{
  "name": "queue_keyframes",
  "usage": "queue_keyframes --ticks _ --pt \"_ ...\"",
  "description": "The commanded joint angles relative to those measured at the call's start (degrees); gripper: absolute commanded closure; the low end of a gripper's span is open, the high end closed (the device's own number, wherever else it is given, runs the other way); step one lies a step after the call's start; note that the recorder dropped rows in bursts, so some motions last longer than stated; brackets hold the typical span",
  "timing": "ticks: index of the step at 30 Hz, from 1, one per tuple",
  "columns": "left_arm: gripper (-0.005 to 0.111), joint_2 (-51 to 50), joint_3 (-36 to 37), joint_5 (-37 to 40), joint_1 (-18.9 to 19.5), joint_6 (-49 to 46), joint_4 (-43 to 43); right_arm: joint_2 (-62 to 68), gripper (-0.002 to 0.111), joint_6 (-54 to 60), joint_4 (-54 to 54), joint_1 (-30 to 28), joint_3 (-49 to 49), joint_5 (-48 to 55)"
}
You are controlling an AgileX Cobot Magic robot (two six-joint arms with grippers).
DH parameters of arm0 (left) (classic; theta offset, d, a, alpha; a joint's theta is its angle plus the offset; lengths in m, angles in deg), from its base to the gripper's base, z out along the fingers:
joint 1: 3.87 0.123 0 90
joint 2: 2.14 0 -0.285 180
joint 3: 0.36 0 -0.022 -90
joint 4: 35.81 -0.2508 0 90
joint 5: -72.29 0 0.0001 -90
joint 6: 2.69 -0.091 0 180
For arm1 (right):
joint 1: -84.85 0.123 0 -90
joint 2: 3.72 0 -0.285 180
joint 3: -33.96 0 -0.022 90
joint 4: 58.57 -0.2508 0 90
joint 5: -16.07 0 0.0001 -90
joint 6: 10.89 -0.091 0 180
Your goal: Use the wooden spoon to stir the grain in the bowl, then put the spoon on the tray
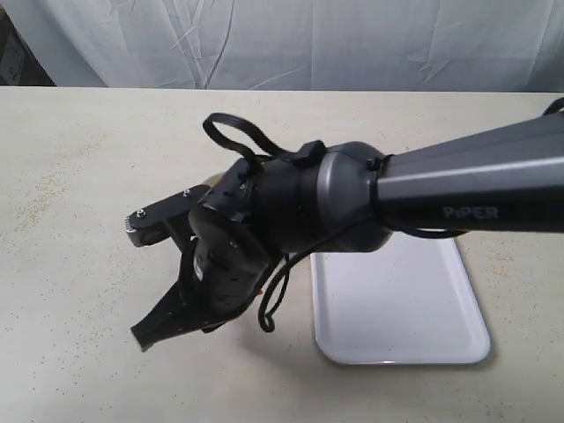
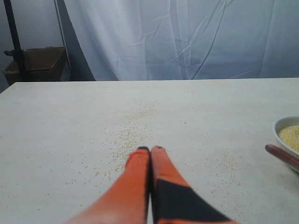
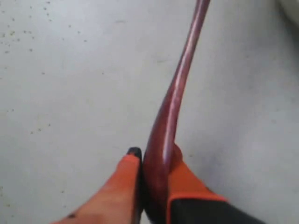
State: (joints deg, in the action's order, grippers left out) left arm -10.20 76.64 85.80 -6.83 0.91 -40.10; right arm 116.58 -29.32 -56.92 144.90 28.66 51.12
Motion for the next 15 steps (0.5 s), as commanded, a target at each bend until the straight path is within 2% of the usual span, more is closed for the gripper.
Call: queue_keyframes --ticks 1,4,10,12,15 --pt "0.107 0.28 0.21 -0.27 0.04 0.19 0.16 -1.10 0.105 2.03 9.26 0.86 -0.16 3.78" --pt "0.107 0.28 0.21 -0.27 0.04 0.19 0.16 0.47 0.105 0.84 20.08 3.74 -0.16 6.63" --pt "0.107 0.28 0.21 -0.27 0.04 0.19 0.16 5.08 0.105 -13.55 44.12 10.31 -0.16 13.06" --pt "0.107 0.28 0.21 -0.27 0.04 0.19 0.16 6.99 0.105 -15.69 46.85 11.42 -0.16 15.70" --pt "0.107 0.28 0.21 -0.27 0.04 0.19 0.16 9.08 0.095 -15.97 47.13 11.93 -0.16 18.87"
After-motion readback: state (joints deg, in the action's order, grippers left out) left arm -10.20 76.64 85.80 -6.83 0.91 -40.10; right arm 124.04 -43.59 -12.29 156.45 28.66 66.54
